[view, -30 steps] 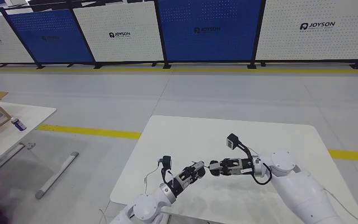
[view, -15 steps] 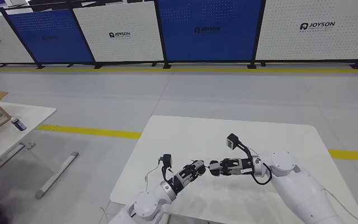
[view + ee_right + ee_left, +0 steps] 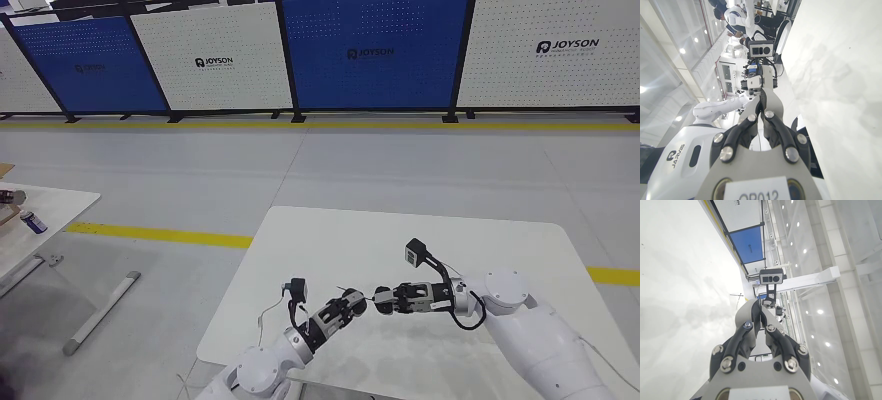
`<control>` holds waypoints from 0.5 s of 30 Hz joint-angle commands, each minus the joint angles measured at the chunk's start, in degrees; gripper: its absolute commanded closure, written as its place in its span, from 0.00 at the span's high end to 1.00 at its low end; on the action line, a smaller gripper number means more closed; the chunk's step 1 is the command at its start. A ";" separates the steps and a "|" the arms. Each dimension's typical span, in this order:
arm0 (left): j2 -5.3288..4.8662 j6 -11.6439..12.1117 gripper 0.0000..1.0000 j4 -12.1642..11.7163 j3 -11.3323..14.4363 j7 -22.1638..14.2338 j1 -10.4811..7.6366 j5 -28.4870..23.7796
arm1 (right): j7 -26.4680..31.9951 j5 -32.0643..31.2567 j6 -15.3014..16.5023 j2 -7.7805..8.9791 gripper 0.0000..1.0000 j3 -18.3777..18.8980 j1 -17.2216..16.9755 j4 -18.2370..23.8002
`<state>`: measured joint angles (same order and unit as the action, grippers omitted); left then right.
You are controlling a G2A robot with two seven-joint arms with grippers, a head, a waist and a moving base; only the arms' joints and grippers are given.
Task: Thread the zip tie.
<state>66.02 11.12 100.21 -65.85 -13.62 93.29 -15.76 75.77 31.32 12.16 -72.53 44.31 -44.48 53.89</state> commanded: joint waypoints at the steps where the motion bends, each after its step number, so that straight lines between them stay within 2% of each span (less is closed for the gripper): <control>1: 0.01 -0.03 0.00 0.07 0.03 0.11 0.08 0.04 | 0.00 0.00 0.00 0.00 0.00 0.00 0.00 0.00; 6: -0.01 0.14 0.00 0.16 0.13 0.10 0.23 0.55 | 0.00 0.00 0.00 0.00 0.00 0.00 0.00 0.00; 9: -0.01 -0.75 0.00 0.50 0.17 0.61 0.47 0.51 | -0.39 -0.05 -0.04 0.00 0.00 0.01 -0.16 0.12; 10: -0.01 -0.83 0.00 0.61 0.17 0.71 0.51 0.57 | -1.40 -0.34 -0.21 0.02 0.10 0.06 -0.62 0.78; 13: -0.01 -1.11 0.00 0.86 0.13 0.95 0.67 0.51 | -2.00 -1.00 -0.95 0.38 0.49 0.82 -1.48 2.17; 15: -0.02 -1.38 0.00 1.05 0.03 1.08 0.78 0.46 | -1.80 -1.31 -1.30 0.67 0.91 1.44 -1.97 2.77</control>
<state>66.01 9.89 101.16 -65.76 -12.61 94.01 -15.26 73.79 30.15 11.03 -72.01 45.43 -46.21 56.39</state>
